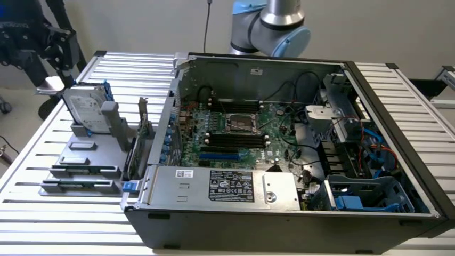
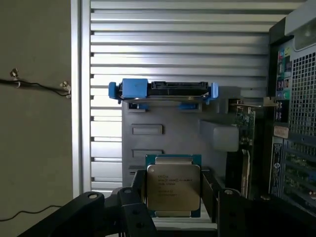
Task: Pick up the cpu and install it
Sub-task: 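Pick up the cpu and move it towards the insertion slot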
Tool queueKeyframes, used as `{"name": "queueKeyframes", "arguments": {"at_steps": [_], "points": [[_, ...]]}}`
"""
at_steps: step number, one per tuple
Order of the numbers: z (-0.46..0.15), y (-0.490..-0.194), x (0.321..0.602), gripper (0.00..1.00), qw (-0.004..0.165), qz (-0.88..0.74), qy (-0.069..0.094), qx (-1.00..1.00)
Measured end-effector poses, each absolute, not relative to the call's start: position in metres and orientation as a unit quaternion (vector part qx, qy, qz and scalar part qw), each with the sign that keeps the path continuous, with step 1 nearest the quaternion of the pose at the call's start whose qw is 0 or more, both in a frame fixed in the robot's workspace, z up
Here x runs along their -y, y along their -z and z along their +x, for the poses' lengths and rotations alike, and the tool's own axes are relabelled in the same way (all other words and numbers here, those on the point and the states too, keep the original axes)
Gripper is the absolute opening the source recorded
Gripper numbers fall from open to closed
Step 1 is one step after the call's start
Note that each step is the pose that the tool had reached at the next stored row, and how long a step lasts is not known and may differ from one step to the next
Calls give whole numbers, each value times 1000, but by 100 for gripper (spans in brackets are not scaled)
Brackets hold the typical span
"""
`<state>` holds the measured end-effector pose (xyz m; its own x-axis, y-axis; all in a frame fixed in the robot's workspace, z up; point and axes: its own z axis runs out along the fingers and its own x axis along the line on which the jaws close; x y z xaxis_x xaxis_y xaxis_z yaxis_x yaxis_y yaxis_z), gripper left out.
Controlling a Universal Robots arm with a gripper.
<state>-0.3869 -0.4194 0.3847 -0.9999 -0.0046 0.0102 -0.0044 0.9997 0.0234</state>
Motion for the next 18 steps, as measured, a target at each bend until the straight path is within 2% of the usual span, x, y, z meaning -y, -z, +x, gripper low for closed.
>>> {"name": "queueKeyframes", "arguments": {"at_steps": [18], "points": [[-315, -399, 419, 55, 7, 12, 25, 1000]]}}
